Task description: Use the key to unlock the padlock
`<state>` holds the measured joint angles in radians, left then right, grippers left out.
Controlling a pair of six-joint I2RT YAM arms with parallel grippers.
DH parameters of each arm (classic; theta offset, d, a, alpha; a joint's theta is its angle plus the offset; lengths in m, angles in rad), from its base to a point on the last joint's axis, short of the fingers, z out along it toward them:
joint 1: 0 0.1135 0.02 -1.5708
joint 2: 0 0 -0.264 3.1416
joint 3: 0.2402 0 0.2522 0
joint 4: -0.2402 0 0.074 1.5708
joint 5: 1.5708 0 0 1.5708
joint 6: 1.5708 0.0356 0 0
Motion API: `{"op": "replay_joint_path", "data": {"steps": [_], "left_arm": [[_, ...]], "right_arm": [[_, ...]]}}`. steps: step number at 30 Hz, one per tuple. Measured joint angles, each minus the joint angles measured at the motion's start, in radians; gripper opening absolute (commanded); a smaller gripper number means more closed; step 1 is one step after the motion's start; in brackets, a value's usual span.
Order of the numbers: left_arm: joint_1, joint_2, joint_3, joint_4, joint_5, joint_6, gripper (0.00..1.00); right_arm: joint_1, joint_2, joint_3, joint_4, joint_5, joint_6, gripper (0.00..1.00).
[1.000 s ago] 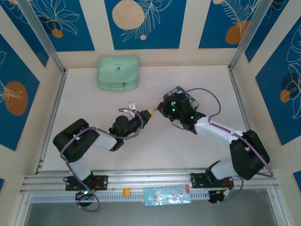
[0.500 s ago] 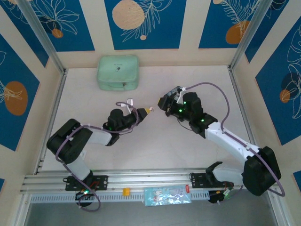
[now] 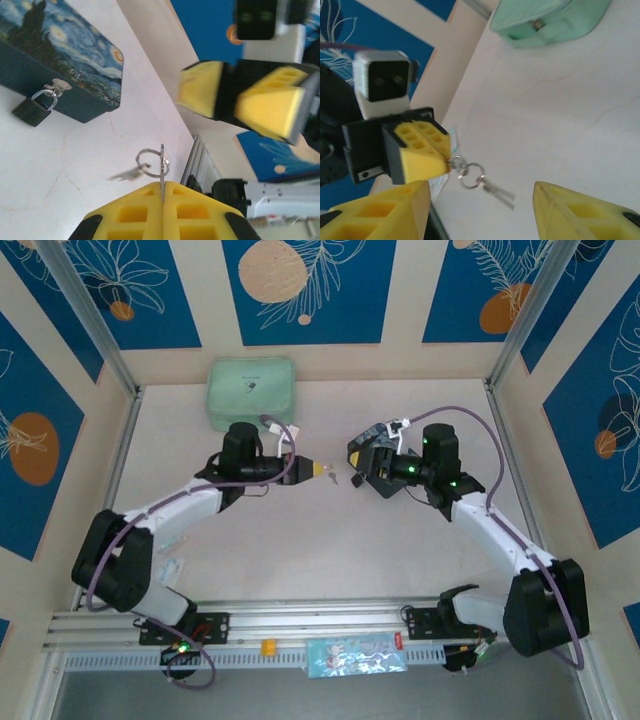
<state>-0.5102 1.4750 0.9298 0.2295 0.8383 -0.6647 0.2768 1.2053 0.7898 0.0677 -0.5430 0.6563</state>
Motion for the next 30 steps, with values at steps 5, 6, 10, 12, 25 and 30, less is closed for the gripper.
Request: {"op": "replay_joint_path", "data": {"steps": [5,6,10,12,25,30], "left_arm": [[0.0,-0.039,0.052,-0.189,0.057,0.18,0.0],[0.0,-0.04,0.052,-0.22,0.066,0.208,0.0],[0.0,-0.04,0.053,-0.3,0.087,0.281,0.0],[0.0,-0.04,0.056,-0.326,0.095,0.304,0.0],[0.0,-0.04,0.064,-0.342,0.138,0.33,0.0],[0.0,-0.04,0.064,-0.339,0.151,0.325,0.0]], "right_arm": [[0.031,0.055,0.0,0.064,-0.116,0.03,0.5],[0.038,0.057,0.0,0.079,-0.134,0.033,0.49],[0.074,0.058,0.0,0.123,-0.188,0.032,0.45],[0.094,0.06,0.0,0.134,-0.204,0.031,0.44],[0.161,0.116,0.001,0.112,-0.217,-0.011,0.27],[0.161,0.117,0.0,0.112,-0.217,-0.011,0.21]]}}
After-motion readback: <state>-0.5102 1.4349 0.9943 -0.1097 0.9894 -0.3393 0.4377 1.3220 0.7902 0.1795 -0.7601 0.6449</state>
